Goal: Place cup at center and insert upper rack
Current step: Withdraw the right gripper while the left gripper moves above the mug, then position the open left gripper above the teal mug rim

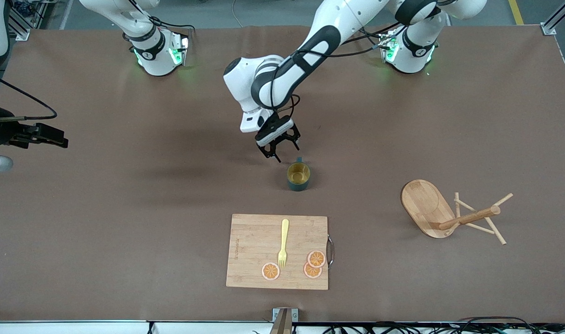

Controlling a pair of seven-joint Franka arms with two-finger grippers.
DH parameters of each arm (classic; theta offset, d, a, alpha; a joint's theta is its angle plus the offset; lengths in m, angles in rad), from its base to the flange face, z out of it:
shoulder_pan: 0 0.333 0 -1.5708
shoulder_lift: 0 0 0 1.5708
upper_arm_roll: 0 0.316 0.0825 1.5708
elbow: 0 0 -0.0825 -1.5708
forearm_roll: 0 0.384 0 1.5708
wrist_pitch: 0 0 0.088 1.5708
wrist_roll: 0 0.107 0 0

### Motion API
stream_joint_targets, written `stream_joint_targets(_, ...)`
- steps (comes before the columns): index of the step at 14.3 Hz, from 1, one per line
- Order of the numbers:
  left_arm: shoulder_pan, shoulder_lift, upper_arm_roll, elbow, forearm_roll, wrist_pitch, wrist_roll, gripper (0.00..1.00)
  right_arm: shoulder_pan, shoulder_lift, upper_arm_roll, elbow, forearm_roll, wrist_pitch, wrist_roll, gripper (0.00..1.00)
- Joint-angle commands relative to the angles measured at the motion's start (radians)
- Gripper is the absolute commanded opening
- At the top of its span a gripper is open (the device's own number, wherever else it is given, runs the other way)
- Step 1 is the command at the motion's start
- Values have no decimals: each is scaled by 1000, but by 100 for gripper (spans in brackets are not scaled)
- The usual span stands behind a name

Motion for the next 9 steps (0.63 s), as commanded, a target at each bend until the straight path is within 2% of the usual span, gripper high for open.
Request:
stream_joint_targets(1, -10, 6, 9, 31, 20, 3, 0, 79, -6, -13, 10, 16, -21, -62, 9, 100)
stream_joint_targets(2, -15, 5, 9, 30, 20, 2, -1, 79, -7, -52, 10, 6, -25, -62, 9, 100)
stream_joint_targets(9, -15, 5, 11, 24, 26, 2, 9, 79, 2, -159, 15, -69, -49, -79, 9, 100)
